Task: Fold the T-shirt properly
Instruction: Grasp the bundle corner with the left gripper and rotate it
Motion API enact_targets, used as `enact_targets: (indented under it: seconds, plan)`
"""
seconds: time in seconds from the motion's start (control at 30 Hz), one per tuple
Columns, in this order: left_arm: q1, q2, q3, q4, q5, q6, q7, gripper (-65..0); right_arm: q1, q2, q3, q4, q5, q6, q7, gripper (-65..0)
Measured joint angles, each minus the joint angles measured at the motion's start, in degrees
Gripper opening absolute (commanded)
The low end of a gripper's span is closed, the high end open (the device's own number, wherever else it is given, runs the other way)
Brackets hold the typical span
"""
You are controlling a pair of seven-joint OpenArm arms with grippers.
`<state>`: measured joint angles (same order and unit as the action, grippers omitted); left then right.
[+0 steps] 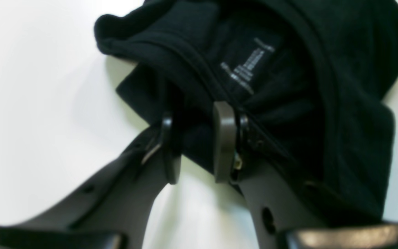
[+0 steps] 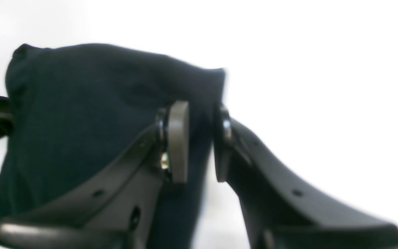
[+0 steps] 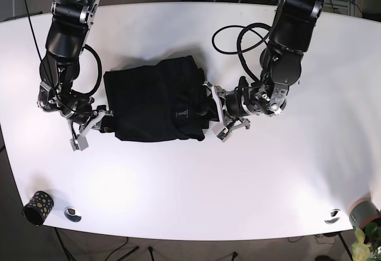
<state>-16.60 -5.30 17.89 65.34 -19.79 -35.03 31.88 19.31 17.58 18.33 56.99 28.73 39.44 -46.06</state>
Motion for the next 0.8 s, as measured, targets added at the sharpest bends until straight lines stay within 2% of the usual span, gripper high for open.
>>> enact_targets:
  seconds: [0.07, 0.23, 0.43, 0.5, 0.63, 0.8]
  plan:
    - [0.26, -1.01, 0.02, 3.41, 0.28, 0.33, 1.07, -52.1, -0.04, 0.04, 0.00, 1.16, -0.04, -0.07, -0.68, -54.2]
    - [1.38, -3.02, -0.11, 11.45, -2.60, 0.37, 0.13, -52.1, -1.05, -0.37, 0.20, 10.71, 0.15, 0.00, -6.62, -54.4]
    - [4.76, -3.15, 0.17, 19.28, -2.36, 0.50, 4.52, -51.9, -6.54, -1.27, 0.42, 25.27, 0.74, 0.02, -12.59, -54.2]
    - [5.97, -2.93, 0.31, 20.76, -2.43, 0.48, 4.55, -51.9, -8.59, -1.92, 0.28, 28.20, 0.24, 0.04, -13.40, -54.2]
    - [7.78, -1.81, 3.58, 21.27, -1.84, 0.48, 4.85, -51.9, -10.23, -2.82, -0.02, 30.23, -0.09, 0.04, -14.21, -54.2]
    - [9.94, 1.20, 6.91, 21.22, -1.95, 0.48, 4.74, -51.9, -8.37, -2.51, 0.00, 27.87, 0.00, -0.11, -12.92, -54.4]
